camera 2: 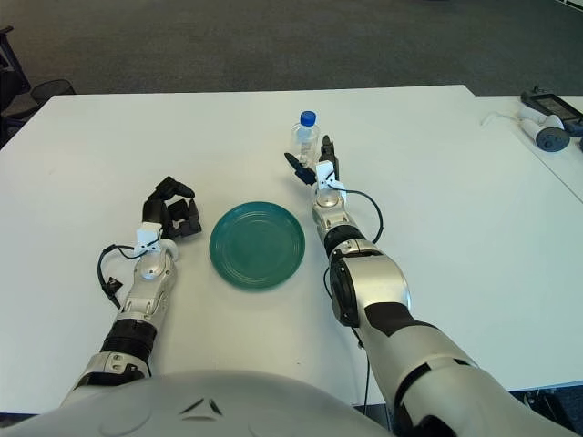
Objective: Put the bottle into the plate.
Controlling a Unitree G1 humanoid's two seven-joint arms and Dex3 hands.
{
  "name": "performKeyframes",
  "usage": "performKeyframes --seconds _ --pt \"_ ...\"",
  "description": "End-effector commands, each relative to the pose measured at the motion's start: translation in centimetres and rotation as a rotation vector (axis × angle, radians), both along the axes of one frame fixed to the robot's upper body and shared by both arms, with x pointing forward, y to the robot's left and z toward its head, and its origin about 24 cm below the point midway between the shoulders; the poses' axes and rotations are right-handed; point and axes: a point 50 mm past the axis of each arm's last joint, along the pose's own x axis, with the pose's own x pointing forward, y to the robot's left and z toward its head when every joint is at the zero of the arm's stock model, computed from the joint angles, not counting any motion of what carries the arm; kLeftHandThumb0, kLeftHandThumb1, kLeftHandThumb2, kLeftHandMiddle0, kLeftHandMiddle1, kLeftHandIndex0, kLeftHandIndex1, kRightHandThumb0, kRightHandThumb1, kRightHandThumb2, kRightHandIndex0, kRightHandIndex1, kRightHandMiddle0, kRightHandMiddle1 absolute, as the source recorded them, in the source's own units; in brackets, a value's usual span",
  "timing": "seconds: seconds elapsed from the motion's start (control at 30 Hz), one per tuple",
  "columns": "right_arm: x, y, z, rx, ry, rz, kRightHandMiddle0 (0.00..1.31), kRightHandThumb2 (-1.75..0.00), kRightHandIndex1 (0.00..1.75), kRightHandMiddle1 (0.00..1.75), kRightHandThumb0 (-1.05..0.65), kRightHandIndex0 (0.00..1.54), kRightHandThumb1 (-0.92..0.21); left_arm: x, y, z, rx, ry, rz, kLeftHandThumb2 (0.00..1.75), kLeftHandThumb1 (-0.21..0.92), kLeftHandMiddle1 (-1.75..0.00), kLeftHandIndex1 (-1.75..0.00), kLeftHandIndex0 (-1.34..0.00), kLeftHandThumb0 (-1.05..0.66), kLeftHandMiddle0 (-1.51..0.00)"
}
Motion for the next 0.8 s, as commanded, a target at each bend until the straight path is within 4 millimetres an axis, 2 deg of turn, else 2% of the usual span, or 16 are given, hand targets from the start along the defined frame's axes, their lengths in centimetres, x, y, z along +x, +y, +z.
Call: performKeyframes --seconds 0.0,0.77 --pt "-0.7 0.6 -1.3 0.0 0.081 0.027 0.02 -0.21 0.01 0.02 -1.05 0.03 -0.92 -1.0 0.4 -1.6 0.01 0.082 0.014 1.44 0.21 -1.75 -1.75 -0.69 -0.51 -1.22" --pt "0.4 -0.6 -0.2 -0.004 0.128 0.001 0.0 -0.21 0.0 0.0 -1.05 0.0 -0.92 -1.4 0.4 -1.7 0.009 0.097 0.029 1.44 0.21 -1.75 -1.75 -0.69 -0.51 -1.22"
